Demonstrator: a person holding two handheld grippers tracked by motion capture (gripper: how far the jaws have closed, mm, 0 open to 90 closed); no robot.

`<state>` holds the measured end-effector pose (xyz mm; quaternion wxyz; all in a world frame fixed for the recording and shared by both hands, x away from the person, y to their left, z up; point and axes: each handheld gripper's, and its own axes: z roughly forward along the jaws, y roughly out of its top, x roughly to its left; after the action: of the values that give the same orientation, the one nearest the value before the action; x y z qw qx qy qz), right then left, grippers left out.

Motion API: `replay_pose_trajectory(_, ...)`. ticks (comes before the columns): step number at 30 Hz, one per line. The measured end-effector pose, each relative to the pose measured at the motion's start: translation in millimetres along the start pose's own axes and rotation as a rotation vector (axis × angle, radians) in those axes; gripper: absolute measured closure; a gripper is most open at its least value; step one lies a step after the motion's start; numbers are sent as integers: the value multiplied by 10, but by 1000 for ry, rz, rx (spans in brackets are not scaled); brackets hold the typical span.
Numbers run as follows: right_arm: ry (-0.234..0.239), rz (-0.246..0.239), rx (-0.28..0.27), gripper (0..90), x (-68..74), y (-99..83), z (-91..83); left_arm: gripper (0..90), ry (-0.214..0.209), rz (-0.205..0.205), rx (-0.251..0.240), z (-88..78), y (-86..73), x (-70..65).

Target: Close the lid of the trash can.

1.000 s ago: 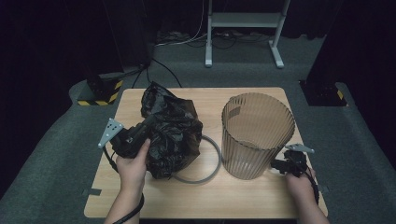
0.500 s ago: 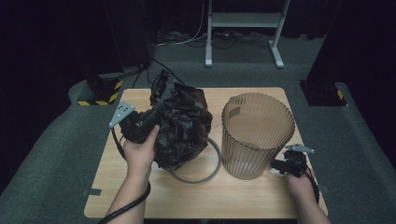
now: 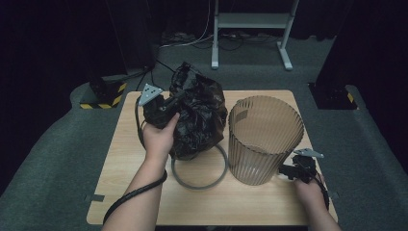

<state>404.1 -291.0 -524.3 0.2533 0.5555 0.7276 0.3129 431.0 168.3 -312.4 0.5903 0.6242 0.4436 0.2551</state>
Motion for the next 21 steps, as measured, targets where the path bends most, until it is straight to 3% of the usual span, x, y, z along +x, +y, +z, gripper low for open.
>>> replay_pose_trajectory(8, 7, -5, 0, 158, 2, -4, -4, 900, 38, -1, 29, 356, 38, 56)
replay_pose_trajectory(21, 17, 3, 8, 155, 7, -1, -4, 900, 39, 12, 41, 920, 119, 25)
